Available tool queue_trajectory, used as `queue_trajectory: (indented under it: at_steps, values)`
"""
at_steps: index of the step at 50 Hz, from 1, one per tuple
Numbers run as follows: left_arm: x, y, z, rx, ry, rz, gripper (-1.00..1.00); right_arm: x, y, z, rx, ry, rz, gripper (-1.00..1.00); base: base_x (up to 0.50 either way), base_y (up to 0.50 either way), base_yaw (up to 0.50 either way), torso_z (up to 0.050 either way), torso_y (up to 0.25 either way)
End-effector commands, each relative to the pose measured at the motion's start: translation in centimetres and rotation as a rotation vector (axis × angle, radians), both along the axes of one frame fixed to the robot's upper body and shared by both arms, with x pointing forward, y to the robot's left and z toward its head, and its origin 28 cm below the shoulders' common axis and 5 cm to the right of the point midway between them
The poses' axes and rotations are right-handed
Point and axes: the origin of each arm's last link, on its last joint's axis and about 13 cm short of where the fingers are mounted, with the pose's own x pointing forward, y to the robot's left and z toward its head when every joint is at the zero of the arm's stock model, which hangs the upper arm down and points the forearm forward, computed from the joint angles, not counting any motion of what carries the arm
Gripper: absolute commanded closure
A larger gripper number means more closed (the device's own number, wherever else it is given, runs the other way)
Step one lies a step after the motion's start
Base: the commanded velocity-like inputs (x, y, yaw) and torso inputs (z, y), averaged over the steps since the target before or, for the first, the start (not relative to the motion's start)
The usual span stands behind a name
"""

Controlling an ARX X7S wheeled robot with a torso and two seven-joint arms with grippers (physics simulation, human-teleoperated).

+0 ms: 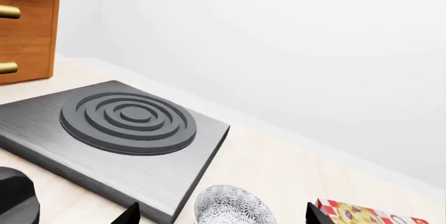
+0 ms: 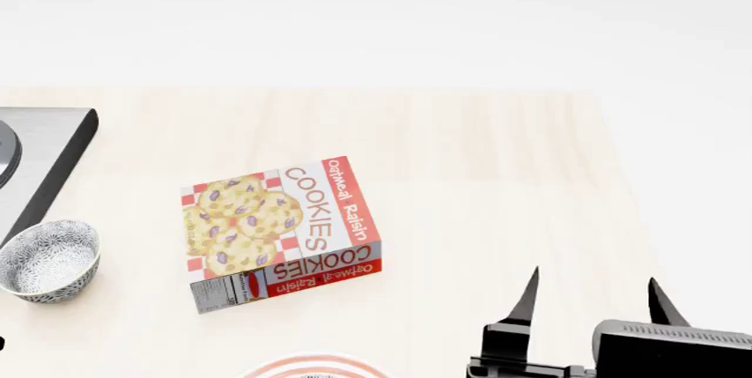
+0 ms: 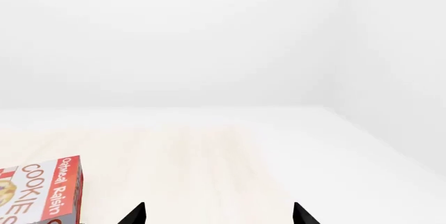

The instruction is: Pick the akita bowl next to the plate and place it on the plate.

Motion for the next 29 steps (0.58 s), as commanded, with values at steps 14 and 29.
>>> queue_trajectory:
  at_steps: [14, 29]
  values:
    - [-0.4, 0.0, 0.4, 0.003, -0.022, -0.02, -1.0, -1.2, -1.8, 0.4, -0.041, -0.08, -0.123, -1.0, 0.0, 0.0, 0.0, 0.0, 0.0]
    - [-0.6, -0.1, 1.3, -0.008, -0.045, -0.027, -1.0, -1.9, -2.5, 1.0, -0.037, -0.097, -0.164, -1.0, 0.0, 0.0, 0.0, 0.0, 0.0]
